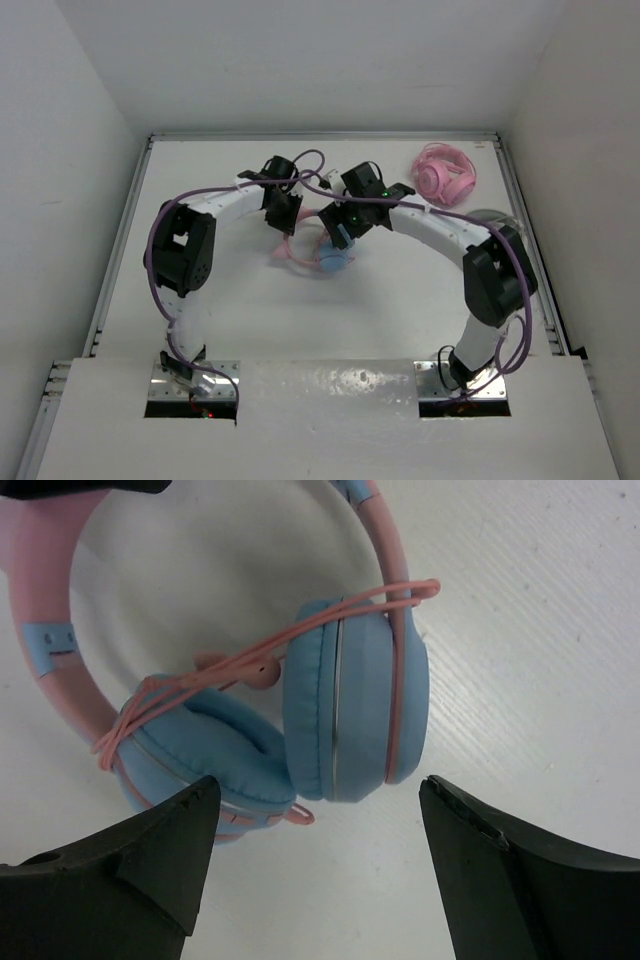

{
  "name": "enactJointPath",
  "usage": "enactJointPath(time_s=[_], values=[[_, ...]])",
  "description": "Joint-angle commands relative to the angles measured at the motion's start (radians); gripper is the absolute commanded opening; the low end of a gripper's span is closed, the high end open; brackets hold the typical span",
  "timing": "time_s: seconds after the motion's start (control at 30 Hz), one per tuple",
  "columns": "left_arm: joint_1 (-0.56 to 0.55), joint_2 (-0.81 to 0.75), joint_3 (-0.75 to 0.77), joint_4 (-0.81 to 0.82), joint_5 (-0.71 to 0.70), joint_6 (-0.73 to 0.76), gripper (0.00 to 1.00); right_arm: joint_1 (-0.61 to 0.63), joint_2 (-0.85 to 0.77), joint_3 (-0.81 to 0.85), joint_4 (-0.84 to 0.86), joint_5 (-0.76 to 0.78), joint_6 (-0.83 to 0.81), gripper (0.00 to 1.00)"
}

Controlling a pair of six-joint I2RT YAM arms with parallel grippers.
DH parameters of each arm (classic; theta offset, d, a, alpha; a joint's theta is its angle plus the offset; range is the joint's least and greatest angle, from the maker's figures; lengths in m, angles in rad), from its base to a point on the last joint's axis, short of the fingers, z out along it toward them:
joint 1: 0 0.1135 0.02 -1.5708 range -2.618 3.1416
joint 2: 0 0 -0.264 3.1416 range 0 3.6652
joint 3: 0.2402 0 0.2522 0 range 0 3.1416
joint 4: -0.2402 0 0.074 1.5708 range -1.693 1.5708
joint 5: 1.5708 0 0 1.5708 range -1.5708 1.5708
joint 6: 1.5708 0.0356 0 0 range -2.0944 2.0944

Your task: Wrap the headphones

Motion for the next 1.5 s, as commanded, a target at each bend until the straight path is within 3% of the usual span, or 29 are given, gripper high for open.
enactJointPath(time_s=[0.0,0.23,0.57,0.93,1.07,1.1,1.3,1.33,1.43,1.47], values=[[-0.005,-0.039,0.051,0.014,0.027,-0.006,0.0,-0.002,0.049,0.057,0.063,0.017,-0.042,0.8],[-0.005,-0.053,0.053,0.018,0.032,-0.002,0.0,-0.021,0.132,0.086,0.097,0.026,-0.061,0.71],[-0.005,-0.05,0.034,0.017,0.022,0.037,0.0,-0.033,0.109,0.079,0.117,0.034,-0.084,0.67],[-0.005,-0.053,0.041,0.032,0.059,0.056,0.0,-0.035,0.192,0.065,0.123,0.014,-0.061,0.68],[-0.005,-0.053,0.034,0.034,0.071,0.058,0.0,-0.033,0.215,0.076,0.119,0.003,-0.061,0.49],[-0.005,-0.053,0.034,0.034,0.073,0.058,0.0,-0.035,0.218,0.077,0.12,0.0,-0.057,0.39],[-0.005,-0.041,0.037,0.032,0.085,0.052,0.0,-0.035,0.198,0.074,0.117,-0.021,-0.016,0.01],[-0.004,-0.036,0.042,0.029,0.088,0.052,0.0,-0.035,0.192,0.073,0.119,-0.018,-0.008,0.0],[-0.005,-0.018,0.056,0.018,0.098,0.044,0.22,-0.035,0.181,0.063,0.12,0.002,0.022,0.0],[-0.004,-0.01,0.06,0.017,0.101,0.044,0.34,-0.036,0.181,0.062,0.119,0.011,0.047,0.0]])
